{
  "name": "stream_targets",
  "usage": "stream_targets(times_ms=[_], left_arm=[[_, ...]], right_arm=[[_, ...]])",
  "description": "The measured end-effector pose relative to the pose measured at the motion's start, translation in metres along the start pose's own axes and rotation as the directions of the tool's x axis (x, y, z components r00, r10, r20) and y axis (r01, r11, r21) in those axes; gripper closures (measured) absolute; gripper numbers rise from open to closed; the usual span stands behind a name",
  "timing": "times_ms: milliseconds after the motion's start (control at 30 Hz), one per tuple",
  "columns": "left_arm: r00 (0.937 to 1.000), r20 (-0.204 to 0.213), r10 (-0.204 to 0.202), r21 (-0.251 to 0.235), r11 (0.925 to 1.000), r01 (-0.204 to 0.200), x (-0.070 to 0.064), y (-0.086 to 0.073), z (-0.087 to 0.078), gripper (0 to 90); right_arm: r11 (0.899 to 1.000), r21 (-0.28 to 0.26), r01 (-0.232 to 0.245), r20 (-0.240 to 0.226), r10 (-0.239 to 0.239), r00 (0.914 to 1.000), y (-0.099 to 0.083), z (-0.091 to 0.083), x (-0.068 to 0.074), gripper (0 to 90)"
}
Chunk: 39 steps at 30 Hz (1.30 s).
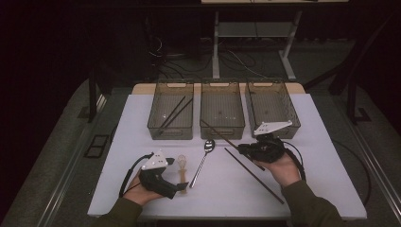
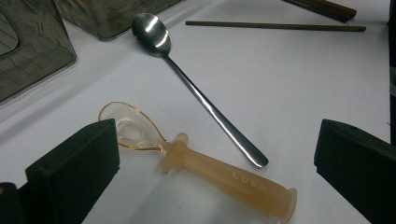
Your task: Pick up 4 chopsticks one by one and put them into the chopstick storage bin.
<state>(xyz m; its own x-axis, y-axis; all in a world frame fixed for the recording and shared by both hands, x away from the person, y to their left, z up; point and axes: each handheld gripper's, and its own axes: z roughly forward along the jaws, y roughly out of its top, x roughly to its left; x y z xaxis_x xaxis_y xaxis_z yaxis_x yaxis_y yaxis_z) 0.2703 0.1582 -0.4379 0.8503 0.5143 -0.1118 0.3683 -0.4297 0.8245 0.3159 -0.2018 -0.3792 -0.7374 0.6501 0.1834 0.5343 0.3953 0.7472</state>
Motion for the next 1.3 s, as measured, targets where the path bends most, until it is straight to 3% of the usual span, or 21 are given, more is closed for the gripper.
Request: stream_targets(times_ms=[600, 1300], left_arm=[[0.9999, -0.006, 0.011, 0.005, 0.9999, -0.011, -0.001, 0.000, 0.000, 0.0], [0.9997, -0.014, 0.018, 0.005, 0.9998, -0.018, -0.003, 0.001, 0.000, 0.0]], right_arm=[[1.000, -0.010, -0.014, 0.040, 0.014, 0.9991, 0.071, 0.026, 0.004, 84.1], [0.999, -0.007, -0.047, 0.053, 0.048, 0.9974, 0.137, 0.093, 0.007, 84.1]])
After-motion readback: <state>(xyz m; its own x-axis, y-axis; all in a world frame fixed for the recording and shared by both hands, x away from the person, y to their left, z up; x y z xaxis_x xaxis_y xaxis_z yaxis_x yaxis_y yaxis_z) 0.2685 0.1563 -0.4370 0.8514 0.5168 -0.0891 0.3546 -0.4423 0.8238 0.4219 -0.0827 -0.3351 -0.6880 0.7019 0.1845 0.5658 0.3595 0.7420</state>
